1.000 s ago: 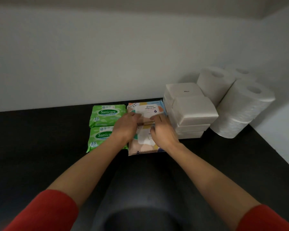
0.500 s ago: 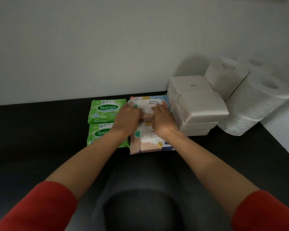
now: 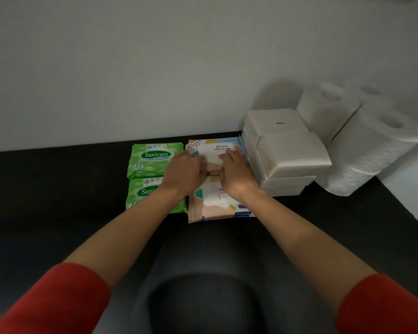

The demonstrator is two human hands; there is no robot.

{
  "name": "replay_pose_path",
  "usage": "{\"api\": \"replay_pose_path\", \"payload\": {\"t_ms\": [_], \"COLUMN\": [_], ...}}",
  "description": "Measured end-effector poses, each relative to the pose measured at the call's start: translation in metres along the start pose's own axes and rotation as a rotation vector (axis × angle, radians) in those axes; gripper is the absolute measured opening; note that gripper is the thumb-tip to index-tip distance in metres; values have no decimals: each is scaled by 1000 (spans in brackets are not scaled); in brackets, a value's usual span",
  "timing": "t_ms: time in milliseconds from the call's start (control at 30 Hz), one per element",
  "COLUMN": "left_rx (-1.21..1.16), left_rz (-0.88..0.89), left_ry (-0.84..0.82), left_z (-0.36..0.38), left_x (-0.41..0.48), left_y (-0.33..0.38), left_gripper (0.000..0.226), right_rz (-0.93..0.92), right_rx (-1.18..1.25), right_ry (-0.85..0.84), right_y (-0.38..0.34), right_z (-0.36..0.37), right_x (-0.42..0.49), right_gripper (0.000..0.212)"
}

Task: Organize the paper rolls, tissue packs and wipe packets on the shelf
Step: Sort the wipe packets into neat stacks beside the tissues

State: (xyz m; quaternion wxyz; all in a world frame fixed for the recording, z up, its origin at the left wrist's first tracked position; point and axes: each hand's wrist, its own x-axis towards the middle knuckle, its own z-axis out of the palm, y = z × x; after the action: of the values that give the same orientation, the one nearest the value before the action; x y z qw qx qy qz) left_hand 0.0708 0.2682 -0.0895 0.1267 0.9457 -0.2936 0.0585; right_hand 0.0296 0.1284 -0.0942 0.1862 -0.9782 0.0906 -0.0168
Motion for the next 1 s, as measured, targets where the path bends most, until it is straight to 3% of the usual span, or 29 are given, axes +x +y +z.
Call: {"api": "replay_pose_path", "payload": {"t_ms": [433,567,767,1000], "left_rx": [45,-55,-459,-736], "left_rz": [15,-88,-349,-413], "left_ry": [11,80,94,14], "left_z": [-2,-14,-34,-44], "left_x": [-1,-4,-6,-8], "left_y": [2,8,23,51], "left_gripper": [29,44,41,43], "right_rz": [-34,-81,-154,-71], "right_rx": [28,96,99,184], "right_ry": [-30,19,340,586], "right_y": [0,-4,-11,-2], "right_z": [-6,-21,-50,-94], "right_x": [-4,-13,-28,-54], "right_gripper": [48,49,37,32]}}
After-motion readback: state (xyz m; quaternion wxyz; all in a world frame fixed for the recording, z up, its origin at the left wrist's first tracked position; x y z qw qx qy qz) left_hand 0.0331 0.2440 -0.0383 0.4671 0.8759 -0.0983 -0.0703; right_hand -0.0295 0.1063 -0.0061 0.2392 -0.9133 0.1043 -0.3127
